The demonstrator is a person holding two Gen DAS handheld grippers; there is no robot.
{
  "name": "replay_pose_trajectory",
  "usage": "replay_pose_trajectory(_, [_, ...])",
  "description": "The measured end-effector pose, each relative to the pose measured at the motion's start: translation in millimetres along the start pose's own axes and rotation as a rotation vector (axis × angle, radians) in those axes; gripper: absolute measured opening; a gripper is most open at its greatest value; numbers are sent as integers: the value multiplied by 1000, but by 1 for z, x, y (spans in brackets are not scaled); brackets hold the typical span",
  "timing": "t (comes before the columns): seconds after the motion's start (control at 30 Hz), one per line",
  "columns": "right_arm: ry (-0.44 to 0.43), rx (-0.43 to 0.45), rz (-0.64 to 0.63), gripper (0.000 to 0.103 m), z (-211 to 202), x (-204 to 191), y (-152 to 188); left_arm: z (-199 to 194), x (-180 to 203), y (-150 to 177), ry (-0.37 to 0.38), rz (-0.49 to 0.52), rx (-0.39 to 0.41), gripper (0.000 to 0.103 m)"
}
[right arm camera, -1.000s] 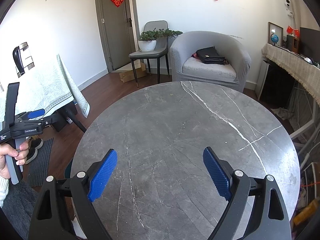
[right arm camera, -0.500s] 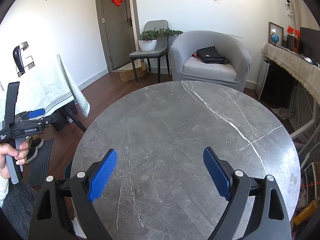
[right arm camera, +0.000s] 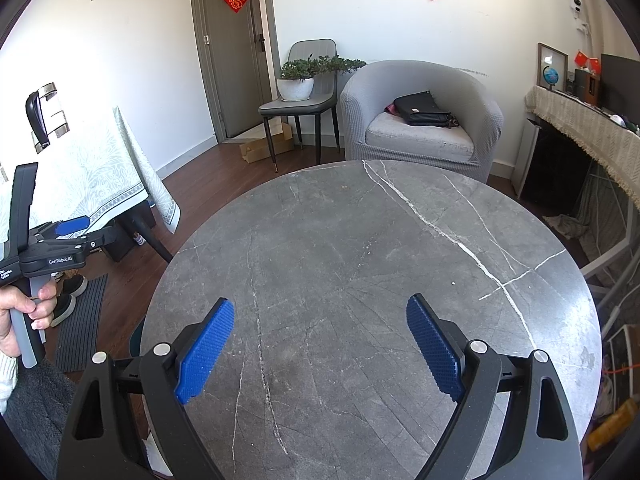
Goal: Collect trash
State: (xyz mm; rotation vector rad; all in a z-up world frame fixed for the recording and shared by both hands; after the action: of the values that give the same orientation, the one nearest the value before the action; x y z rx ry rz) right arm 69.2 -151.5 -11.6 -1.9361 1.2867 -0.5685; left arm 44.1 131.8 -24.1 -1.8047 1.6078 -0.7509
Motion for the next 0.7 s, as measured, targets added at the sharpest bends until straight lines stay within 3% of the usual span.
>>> replay_pose_trajectory(0.7, [0, 1, 1, 89, -1, -1, 0, 2, 2, 4, 0, -3, -4, 97])
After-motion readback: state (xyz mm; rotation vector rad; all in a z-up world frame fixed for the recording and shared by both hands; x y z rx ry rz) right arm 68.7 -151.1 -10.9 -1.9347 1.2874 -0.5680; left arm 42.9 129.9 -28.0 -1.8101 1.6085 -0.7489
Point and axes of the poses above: each gripper's, at about its wrist camera, not at the fingertips, and z roughly the way its jaws point, x to its right, y to its underside, the point moved 7 cm from there along z, roughly the way its jaws point, and after that the axes turned 5 degrees about y, right-handed, at the moved point
